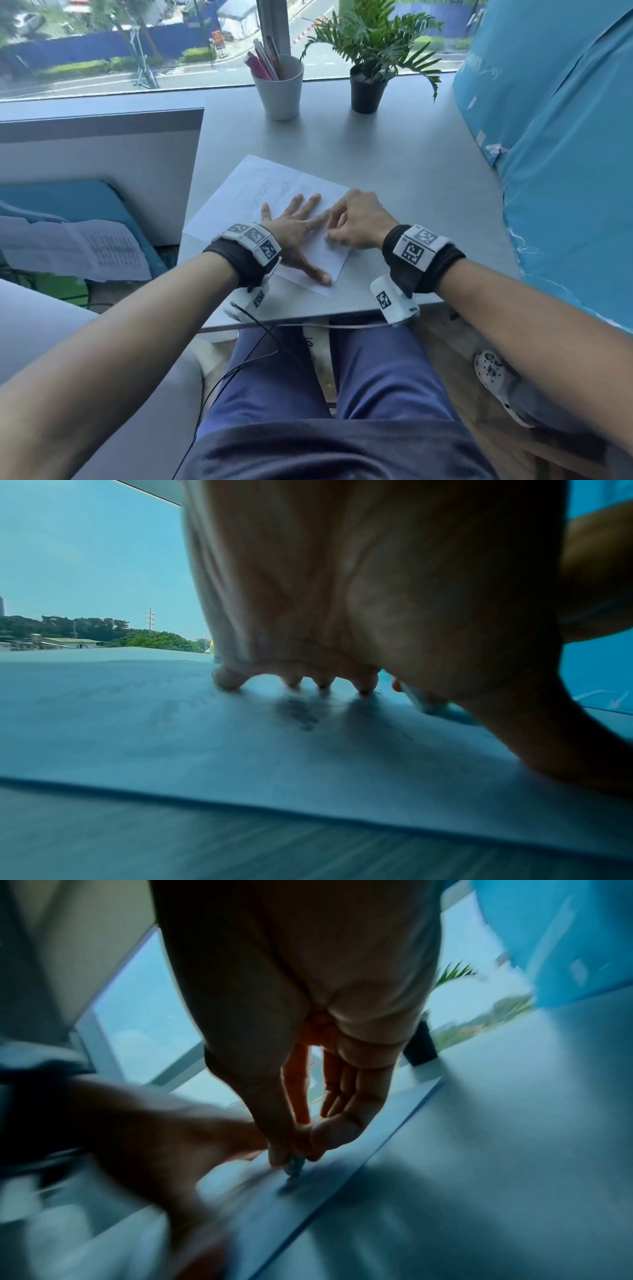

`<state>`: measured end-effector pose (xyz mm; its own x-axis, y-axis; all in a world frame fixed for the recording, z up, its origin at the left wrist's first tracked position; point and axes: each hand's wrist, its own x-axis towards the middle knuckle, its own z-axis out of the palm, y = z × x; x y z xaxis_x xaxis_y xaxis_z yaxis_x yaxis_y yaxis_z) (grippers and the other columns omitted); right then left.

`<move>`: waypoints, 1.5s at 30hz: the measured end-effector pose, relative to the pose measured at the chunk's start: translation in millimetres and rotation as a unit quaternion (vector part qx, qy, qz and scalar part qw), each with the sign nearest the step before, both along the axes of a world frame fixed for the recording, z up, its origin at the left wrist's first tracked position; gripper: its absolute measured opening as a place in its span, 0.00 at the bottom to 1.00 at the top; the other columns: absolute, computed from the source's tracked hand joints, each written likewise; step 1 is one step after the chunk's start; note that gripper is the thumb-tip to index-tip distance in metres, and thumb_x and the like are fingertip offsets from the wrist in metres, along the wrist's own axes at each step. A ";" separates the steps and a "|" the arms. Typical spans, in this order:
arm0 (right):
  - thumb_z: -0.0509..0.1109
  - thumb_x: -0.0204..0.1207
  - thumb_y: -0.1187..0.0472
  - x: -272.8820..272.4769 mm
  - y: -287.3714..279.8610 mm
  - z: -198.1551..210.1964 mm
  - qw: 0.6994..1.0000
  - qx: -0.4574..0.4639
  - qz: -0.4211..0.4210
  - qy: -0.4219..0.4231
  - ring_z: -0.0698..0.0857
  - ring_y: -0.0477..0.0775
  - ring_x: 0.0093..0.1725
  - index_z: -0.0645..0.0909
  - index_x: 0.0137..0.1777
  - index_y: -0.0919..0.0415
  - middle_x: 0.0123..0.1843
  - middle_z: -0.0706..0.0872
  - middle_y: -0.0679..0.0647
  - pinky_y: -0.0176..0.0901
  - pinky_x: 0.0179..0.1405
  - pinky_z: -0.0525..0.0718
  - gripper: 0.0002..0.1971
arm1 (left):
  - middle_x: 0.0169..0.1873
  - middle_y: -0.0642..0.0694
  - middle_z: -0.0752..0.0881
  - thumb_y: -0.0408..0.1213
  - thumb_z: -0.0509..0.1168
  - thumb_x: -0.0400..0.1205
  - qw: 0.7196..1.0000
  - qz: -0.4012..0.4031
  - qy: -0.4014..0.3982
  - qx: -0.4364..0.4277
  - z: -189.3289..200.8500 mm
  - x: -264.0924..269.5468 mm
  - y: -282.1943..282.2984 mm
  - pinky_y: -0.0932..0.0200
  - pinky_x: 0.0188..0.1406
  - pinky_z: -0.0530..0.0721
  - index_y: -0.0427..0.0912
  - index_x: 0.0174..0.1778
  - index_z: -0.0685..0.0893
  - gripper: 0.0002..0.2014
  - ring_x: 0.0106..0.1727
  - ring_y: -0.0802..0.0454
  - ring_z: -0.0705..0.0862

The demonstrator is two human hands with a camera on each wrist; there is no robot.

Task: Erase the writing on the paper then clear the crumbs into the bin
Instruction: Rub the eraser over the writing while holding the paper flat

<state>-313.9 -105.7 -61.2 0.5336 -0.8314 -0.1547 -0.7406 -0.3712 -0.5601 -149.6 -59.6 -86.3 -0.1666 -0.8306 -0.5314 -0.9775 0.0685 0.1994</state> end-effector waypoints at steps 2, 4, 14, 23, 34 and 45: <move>0.81 0.65 0.61 3.1 16.7 0.0 0.998 0.017 0.067 0.006 0.85 0.45 0.36 0.91 0.37 0.58 0.36 0.86 0.48 0.37 0.37 0.83 0.03 | 0.82 0.57 0.23 0.81 0.72 0.51 1.000 0.000 0.005 0.006 2.7 -1.8 -0.1 0.14 0.71 0.34 0.68 0.82 0.30 0.73 0.82 0.49 0.22; 0.81 0.64 0.61 -0.8 -0.1 3.1 0.999 0.010 0.033 0.009 0.86 0.45 0.36 0.92 0.38 0.57 0.35 0.89 0.48 0.35 0.38 0.83 0.04 | 0.82 0.58 0.24 0.81 0.72 0.49 1.000 0.003 0.007 0.009 2.7 -1.5 0.3 0.14 0.71 0.34 0.68 0.82 0.30 0.74 0.82 0.49 0.22; 0.80 0.64 0.60 -8.8 -4.6 4.1 1.000 0.016 0.021 0.002 0.88 0.48 0.38 0.92 0.39 0.58 0.36 0.90 0.51 0.36 0.41 0.85 0.04 | 0.81 0.59 0.22 0.81 0.73 0.48 1.000 0.006 0.004 0.014 4.1 -2.9 1.1 0.15 0.71 0.32 0.67 0.82 0.29 0.76 0.81 0.49 0.20; 0.81 0.66 0.60 -10.9 0.7 8.0 0.999 0.017 0.044 0.018 0.87 0.47 0.37 0.92 0.41 0.60 0.35 0.89 0.48 0.30 0.38 0.83 0.06 | 0.80 0.59 0.21 0.82 0.72 0.47 1.000 0.005 -0.009 0.014 2.9 -3.8 -0.4 0.15 0.70 0.32 0.67 0.81 0.27 0.77 0.81 0.49 0.21; 0.81 0.64 0.59 -16.4 -19.7 6.2 1.000 0.013 -0.024 0.001 0.86 0.43 0.35 0.92 0.39 0.58 0.35 0.91 0.51 0.30 0.35 0.84 0.05 | 0.81 0.56 0.21 0.81 0.72 0.50 0.999 -0.010 -0.019 0.034 10.6 -6.7 -0.4 0.11 0.68 0.35 0.70 0.81 0.29 0.73 0.81 0.45 0.21; 0.81 0.65 0.59 -17.0 -23.0 5.1 0.998 -0.002 -0.060 -0.005 0.82 0.41 0.32 0.92 0.39 0.58 0.33 0.89 0.53 0.18 0.28 0.72 0.04 | 0.80 0.55 0.20 0.81 0.72 0.45 0.999 -0.011 -0.029 0.035 10.9 -8.5 0.1 0.09 0.67 0.37 0.73 0.79 0.29 0.75 0.81 0.44 0.21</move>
